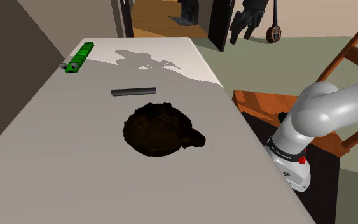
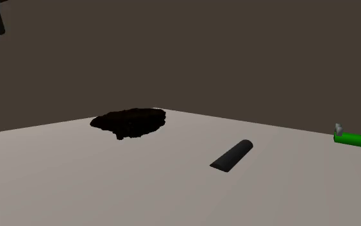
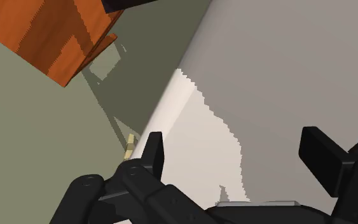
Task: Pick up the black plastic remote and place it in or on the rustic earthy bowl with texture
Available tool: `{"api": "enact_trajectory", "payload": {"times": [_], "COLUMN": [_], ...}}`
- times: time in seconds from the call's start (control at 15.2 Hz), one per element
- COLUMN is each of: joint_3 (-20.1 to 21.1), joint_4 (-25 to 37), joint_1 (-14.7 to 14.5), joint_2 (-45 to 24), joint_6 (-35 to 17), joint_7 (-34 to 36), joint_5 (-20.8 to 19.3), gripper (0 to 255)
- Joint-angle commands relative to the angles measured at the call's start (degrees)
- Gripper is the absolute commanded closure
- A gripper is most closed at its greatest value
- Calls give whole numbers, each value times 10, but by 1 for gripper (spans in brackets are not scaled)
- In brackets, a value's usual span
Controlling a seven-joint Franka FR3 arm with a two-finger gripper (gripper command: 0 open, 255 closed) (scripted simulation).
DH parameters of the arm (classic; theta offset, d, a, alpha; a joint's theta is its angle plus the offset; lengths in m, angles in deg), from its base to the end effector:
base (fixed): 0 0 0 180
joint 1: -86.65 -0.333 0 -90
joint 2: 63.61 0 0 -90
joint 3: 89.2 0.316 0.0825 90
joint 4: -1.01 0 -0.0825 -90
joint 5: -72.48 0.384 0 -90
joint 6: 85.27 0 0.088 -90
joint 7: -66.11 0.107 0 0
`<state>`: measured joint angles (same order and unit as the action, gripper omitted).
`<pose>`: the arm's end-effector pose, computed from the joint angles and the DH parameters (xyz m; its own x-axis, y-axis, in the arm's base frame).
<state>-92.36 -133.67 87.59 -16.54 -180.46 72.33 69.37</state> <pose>0.3053 -0.0331 0.6121 0.9780 -0.1617 0.1318 -0.1631 -0.9866 -0.0004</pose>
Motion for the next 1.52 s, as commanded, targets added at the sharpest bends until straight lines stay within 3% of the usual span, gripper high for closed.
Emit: {"api": "enact_trajectory", "payload": {"times": [0.0,0.73,1.45], "joint_3": [0,-1,26], "joint_4": [0,96,246], "joint_1": [0,-73,-128], "joint_2": [0,-230,-448], "joint_6": [0,-104,-140], "joint_7": [0,-108,-213], "joint_5": [0,27,57], "gripper": [0,0,0]}}
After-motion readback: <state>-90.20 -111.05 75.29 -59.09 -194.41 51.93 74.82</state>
